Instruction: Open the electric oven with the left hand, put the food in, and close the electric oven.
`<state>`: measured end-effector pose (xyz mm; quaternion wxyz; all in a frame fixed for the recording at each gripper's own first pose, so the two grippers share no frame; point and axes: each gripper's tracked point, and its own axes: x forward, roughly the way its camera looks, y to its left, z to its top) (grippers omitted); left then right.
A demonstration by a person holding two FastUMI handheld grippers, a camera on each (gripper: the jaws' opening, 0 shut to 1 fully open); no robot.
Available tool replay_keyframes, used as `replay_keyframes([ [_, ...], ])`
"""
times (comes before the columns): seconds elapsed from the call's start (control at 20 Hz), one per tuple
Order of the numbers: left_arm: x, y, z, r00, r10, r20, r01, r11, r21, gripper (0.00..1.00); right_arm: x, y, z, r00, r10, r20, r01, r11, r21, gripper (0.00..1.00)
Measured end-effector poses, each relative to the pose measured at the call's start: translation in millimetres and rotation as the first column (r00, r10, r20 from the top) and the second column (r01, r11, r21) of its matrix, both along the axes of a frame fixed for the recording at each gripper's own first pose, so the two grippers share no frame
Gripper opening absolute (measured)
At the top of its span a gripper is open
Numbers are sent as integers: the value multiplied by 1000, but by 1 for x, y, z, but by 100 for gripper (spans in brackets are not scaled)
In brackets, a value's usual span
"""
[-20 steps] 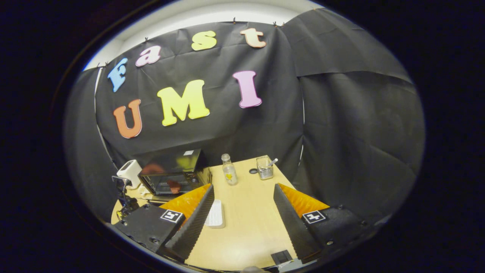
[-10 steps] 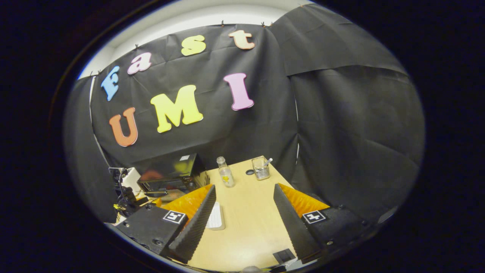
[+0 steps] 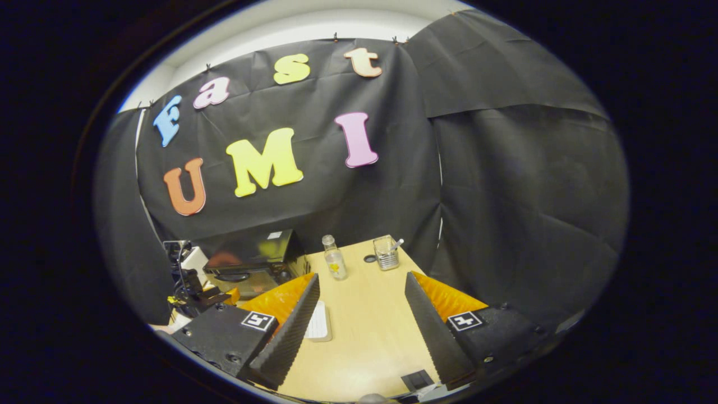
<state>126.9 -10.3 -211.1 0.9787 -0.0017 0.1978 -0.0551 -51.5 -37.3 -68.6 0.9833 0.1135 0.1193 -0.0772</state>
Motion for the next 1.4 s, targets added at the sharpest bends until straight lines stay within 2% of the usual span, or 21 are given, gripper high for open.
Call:
replay_keyframes([
  [0.25, -12, -7, 15, 1000, -6, 25, 7, 1000, -10, 98, -3, 5, 6, 1000, 18, 9, -18, 1000, -17, 97],
  [0.4, -30, -15, 44, 997, -16, 70, 18, 999, -28, 98, -3, 7, 14, 999, 41, 30, -40, 999, -29, 97],
  [0.55, -55, -16, 90, 991, 10, 135, -1, 998, -60, 98, -2, 8, 22, 995, 80, 65, -78, 996, -41, 97],
  [0.75, -100, -13, 161, 965, 55, 257, -38, 997, -69, 97, -7, -2, 30, 986, 133, 100, -125, 988, -90, 95],
  [0.95, -161, -14, 204, 941, 92, 326, -76, 995, -60, 96, -19, -12, 33, 974, 189, 124, -179, 980, -87, 97],
  [1.05, -188, -12, 213, 928, 118, 353, -109, 993, -46, 97, -27, -20, 30, 970, 211, 125, -198, 974, -109, 95],
  [1.1, -200, -13, 215, 922, 129, 364, -122, 992, -43, 97, -31, -23, 28, 967, 221, 123, -208, 971, -115, 98],
  [1.25, -236, -17, 216, 911, 171, 375, -166, 985, -48, 96, -42, -28, 26, 958, 255, 134, -235, 961, -143, 98],
  [1.4, -258, -24, 223, 900, 184, 395, -185, 982, -35, 96, -46, -26, 27, 946, 284, 159, -260, 953, -156, 96],
])
